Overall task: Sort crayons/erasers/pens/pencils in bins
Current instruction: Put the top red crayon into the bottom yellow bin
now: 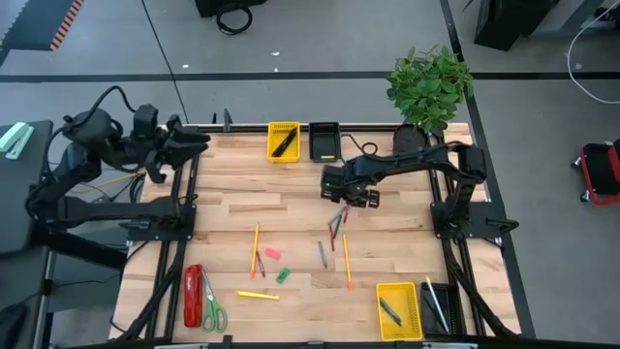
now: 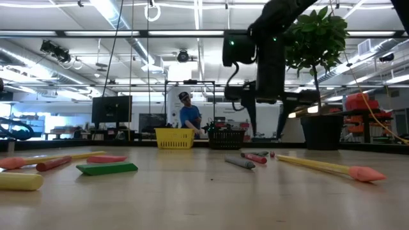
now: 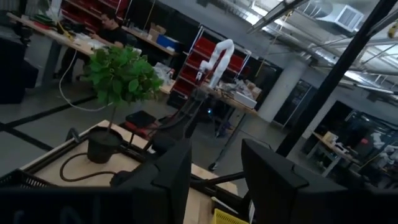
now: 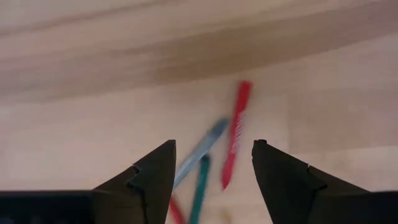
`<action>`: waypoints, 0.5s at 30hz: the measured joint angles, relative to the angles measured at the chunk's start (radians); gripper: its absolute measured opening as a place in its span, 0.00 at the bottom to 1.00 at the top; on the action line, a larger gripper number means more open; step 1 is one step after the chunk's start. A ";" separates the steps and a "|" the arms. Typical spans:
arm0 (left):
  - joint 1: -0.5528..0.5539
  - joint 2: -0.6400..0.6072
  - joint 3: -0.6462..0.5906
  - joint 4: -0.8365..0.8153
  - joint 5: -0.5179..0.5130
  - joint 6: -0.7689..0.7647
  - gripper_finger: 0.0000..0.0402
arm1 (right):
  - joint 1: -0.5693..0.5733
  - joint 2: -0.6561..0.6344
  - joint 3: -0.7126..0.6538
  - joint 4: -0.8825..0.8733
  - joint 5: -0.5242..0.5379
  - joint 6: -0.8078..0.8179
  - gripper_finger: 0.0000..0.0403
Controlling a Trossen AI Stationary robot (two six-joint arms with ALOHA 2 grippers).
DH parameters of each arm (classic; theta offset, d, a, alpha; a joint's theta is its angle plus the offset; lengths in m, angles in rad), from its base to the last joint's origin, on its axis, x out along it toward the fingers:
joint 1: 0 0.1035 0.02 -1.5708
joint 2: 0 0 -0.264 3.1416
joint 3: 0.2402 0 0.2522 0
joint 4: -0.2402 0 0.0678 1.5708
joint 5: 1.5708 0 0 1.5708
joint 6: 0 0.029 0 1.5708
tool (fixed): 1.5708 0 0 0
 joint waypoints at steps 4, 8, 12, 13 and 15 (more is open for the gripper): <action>0.000 -0.004 0.001 -0.001 -0.009 0.000 0.37 | -0.018 0.000 -0.054 0.054 -0.004 0.014 0.53; 0.000 0.000 0.001 -0.002 -0.040 0.000 0.36 | -0.024 0.000 -0.098 0.084 -0.020 0.010 0.53; 0.000 0.007 0.000 -0.003 -0.064 -0.025 0.34 | -0.024 0.000 -0.145 0.120 -0.032 0.007 0.53; 0.000 0.007 0.000 -0.002 -0.076 -0.028 0.34 | -0.024 -0.001 -0.154 0.133 -0.038 0.007 0.53; 0.000 0.007 0.000 -0.002 -0.092 -0.033 0.34 | -0.025 -0.004 -0.170 0.156 -0.041 0.006 0.53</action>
